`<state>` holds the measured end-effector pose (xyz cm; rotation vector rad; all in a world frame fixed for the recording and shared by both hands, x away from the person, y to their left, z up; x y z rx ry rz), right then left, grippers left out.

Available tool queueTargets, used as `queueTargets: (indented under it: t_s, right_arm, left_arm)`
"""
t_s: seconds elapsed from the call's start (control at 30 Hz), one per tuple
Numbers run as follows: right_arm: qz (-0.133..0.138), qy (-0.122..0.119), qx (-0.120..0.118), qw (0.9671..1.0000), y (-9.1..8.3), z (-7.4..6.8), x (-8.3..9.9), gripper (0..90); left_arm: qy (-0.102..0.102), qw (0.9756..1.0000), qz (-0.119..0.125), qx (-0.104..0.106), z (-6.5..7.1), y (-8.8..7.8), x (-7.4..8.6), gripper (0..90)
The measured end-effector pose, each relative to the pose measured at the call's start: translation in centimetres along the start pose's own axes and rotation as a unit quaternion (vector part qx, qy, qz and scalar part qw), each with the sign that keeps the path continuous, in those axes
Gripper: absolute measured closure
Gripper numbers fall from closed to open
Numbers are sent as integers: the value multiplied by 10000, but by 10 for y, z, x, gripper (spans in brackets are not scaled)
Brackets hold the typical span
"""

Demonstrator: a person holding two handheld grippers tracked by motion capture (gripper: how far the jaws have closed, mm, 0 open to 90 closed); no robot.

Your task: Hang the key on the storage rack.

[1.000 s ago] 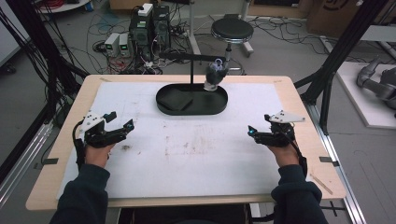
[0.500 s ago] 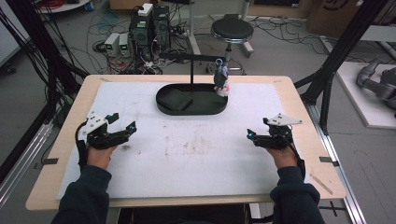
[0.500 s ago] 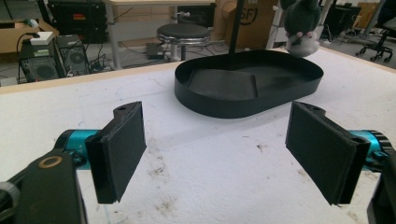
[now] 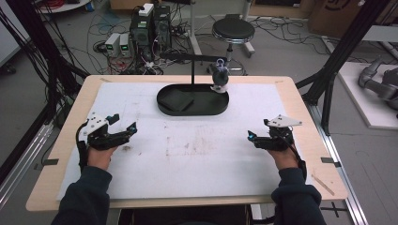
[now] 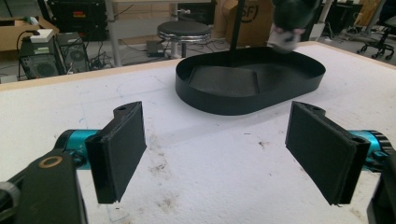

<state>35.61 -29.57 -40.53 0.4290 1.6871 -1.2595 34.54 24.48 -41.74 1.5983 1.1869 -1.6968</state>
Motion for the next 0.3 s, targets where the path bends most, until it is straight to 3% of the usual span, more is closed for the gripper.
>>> queueTargets:
  t_s: [0.3]
  right_arm:
    - [59,41,30,10000,-3,4,1,208]
  left_arm:
    - [18,10000,-22,-21,0,1,0,200]
Point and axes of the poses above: each handheld gripper's, and its own axes: y roughly forward along the jaws, x roughly out of its underside, z roughly to its right, the point moved 1 cm from there along y, roughly forward along the jaws, and after that the axes turned 9 degrees about y, right-handed, at the moved point
